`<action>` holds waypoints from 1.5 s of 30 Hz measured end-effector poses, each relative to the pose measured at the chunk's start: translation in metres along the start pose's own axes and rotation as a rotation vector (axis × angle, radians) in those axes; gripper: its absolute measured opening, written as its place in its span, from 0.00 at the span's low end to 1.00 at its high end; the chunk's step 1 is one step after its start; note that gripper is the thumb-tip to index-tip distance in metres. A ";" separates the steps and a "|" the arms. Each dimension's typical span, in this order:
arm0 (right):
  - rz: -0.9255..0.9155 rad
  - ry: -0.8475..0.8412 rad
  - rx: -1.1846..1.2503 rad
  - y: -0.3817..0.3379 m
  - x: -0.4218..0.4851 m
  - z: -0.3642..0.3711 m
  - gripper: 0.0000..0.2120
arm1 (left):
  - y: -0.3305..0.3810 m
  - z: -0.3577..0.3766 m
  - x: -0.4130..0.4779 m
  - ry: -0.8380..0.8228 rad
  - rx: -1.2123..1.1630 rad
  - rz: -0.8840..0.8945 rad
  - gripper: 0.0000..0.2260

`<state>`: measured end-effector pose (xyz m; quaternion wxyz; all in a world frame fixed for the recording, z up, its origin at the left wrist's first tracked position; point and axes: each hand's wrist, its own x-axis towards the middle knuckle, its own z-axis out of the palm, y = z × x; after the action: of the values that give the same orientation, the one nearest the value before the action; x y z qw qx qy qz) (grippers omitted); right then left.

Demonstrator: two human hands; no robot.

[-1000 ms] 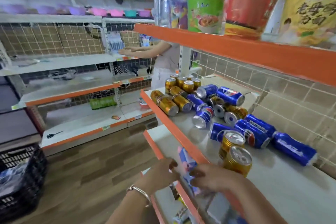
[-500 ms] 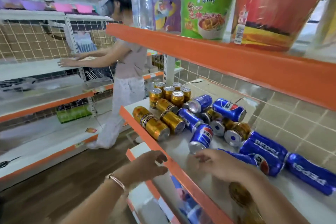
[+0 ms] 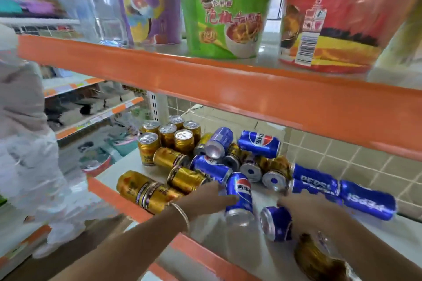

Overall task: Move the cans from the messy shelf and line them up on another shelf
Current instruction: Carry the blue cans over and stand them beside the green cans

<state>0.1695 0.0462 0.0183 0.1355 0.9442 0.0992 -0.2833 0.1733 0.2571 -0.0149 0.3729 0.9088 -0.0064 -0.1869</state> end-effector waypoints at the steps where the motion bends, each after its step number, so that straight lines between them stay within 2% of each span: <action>1: -0.008 -0.018 -0.008 -0.002 0.003 0.000 0.32 | 0.001 0.005 0.011 -0.009 0.000 0.013 0.18; 4: -0.071 -0.001 -0.078 -0.010 0.006 -0.003 0.34 | 0.003 0.013 0.026 0.021 -0.009 0.021 0.30; 6: -0.102 0.070 -0.082 -0.018 0.004 -0.001 0.32 | 0.001 0.018 0.031 0.027 -0.045 0.039 0.33; 9: -0.076 0.239 0.038 -0.033 0.000 0.003 0.30 | -0.002 0.018 0.024 -0.042 -0.042 0.024 0.26; 13: 0.177 0.472 0.412 -0.036 0.002 0.014 0.32 | -0.010 0.005 0.016 -0.194 0.027 0.047 0.19; 15: 0.275 0.424 0.588 -0.039 -0.003 0.016 0.24 | -0.006 -0.001 0.016 -0.206 0.076 0.047 0.16; 17: 0.297 0.350 0.602 -0.046 -0.002 0.016 0.19 | -0.002 0.000 0.022 -0.180 0.069 0.053 0.15; 19: 0.365 0.314 0.664 -0.055 0.003 0.016 0.25 | -0.001 0.008 0.027 -0.166 0.077 0.063 0.20; 22: 0.465 0.322 0.848 -0.062 0.016 0.021 0.39 | -0.003 0.016 0.029 -0.147 0.085 0.069 0.23; 25: 0.469 0.289 1.027 -0.062 0.023 0.020 0.47 | -0.004 0.012 0.032 -0.182 -0.051 0.032 0.14; 27: 0.478 0.296 1.052 -0.061 0.022 0.018 0.50 | -0.005 0.005 0.032 -0.212 -0.175 0.000 0.12; 29: 0.491 0.300 0.978 -0.063 0.017 0.016 0.46 | -0.005 -0.002 0.031 -0.221 -0.283 0.029 0.11; 31: 0.465 0.337 0.899 -0.064 0.011 0.011 0.35 | 0.000 -0.012 0.027 -0.222 -0.326 0.107 0.10; 33: 0.418 0.373 0.934 -0.062 0.000 0.006 0.28 | 0.008 -0.021 0.018 -0.237 -0.404 0.164 0.11; 36: 0.387 0.431 1.244 -0.053 -0.033 0.002 0.21 | 0.023 -0.028 -0.003 -0.298 -0.757 0.173 0.12; 39: 0.284 0.600 1.704 -0.039 -0.084 0.000 0.16 | 0.048 -0.028 -0.026 -0.394 -1.104 0.184 0.10; 42: 0.093 0.689 2.123 -0.020 -0.133 0.006 0.17 | 0.086 -0.011 -0.050 -0.484 -1.206 0.236 0.15; 45: 0.075 0.695 2.226 0.000 -0.178 0.032 0.19 | 0.116 0.028 -0.071 -0.597 -1.190 0.232 0.12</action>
<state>0.0077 0.0170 0.0926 -0.7938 0.5707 -0.2004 0.0642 0.1127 0.1653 0.0699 0.8097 0.4516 -0.1026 -0.3604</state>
